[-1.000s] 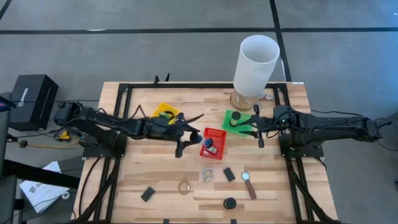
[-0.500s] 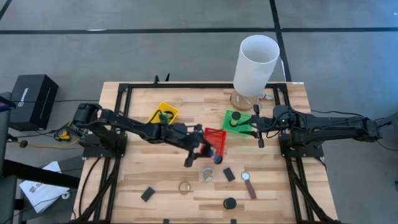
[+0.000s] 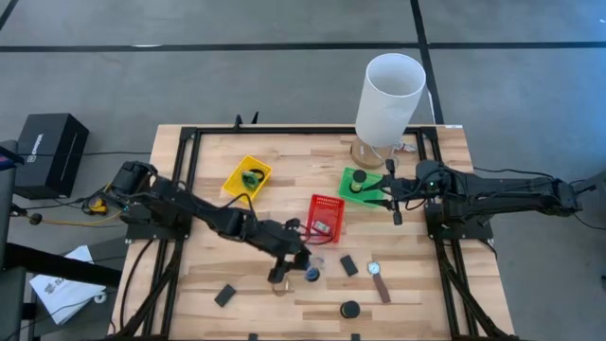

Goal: Pick & Place Office items
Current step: Put the top left black hourglass into the green bin

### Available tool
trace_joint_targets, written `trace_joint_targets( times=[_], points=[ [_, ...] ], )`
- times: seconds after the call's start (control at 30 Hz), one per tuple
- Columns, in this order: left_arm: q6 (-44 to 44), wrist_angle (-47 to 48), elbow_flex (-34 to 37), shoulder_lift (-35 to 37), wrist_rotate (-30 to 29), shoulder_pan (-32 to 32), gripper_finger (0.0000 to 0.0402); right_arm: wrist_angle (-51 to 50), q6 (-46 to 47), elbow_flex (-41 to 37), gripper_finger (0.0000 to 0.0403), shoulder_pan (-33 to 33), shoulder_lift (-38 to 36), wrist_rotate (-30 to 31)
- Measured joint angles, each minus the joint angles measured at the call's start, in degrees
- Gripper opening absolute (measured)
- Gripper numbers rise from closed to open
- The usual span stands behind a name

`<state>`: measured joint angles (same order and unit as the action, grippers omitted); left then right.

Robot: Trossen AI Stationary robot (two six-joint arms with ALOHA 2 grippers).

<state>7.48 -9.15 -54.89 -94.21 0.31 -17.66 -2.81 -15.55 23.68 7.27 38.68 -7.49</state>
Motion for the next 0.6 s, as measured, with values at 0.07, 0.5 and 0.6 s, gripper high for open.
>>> trace_joint_targets(
  times=[0.07,0.5,0.6],
  points=[
    [2.12,2.61,-0.02,0.09,-0.57,-1.13,0.0203,-0.04,0.09,0.00,0.0137,0.00,0.00,-0.01],
    [2.98,14.80,0.02,0.04,-11.72,-1.59,0.0202,-0.13,0.09,0.00,0.0137,0.02,0.00,-0.02],
    [2.04,14.67,0.02,-0.03,-11.82,0.29,0.0209,-0.13,0.09,0.00,0.0137,0.00,0.00,-0.02]
  ],
)
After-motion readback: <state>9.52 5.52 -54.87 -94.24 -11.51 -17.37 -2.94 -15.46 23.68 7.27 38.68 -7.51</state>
